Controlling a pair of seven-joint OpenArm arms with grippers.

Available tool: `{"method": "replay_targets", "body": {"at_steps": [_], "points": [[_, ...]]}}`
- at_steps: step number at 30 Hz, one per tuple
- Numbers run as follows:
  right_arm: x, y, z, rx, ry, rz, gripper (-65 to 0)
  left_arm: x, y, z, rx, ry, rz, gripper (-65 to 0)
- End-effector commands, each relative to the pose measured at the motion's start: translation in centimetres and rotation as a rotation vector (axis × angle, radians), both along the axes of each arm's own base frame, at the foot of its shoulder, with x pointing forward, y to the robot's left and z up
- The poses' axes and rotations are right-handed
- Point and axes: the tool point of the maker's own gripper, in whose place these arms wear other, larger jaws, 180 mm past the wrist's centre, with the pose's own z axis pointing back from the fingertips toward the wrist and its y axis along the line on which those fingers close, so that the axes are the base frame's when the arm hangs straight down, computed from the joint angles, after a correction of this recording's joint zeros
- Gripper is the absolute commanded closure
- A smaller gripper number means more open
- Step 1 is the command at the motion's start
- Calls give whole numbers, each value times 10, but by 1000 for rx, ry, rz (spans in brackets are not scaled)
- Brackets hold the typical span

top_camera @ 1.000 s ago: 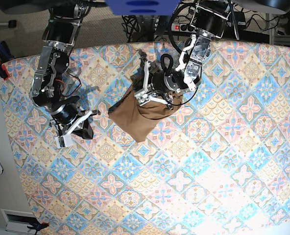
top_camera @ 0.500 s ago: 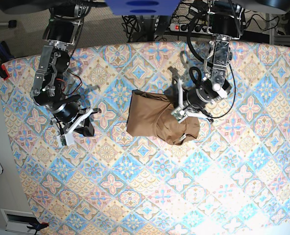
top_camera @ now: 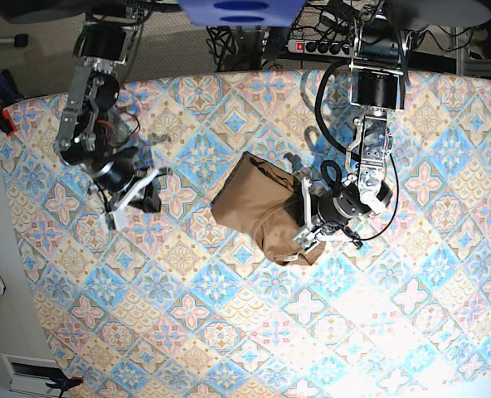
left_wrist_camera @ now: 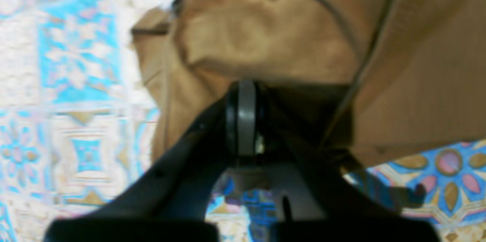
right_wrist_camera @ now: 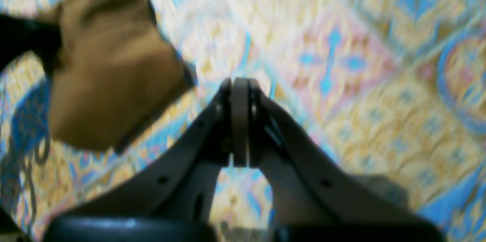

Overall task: Layout the t-shirt on the table in an organized manner, then fold the t-shirt properly
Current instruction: 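Release with the right gripper and flatten the bundle with the left gripper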

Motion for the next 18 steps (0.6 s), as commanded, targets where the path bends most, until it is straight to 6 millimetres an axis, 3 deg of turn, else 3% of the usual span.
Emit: {"method": "replay_targets", "body": {"at_steps": [1,5,11,13,18], "points": [[13,0,21,14,-79,-3,0,15,-1,19,-12,-59,1,0],[13,0,21,14,-79,-3,0,27,-3,26,-14,-72,-2,0],[13,0,21,14,-79,-3,0,48,-16,-7,-40,-29,-16,0],[13,0,21,14,-79,-3,0,49,-22,-7,-23,-46,-30,0],[13,0,20,15,-78,-4,0,53,-19,24,-79,-142,33,0]]}}
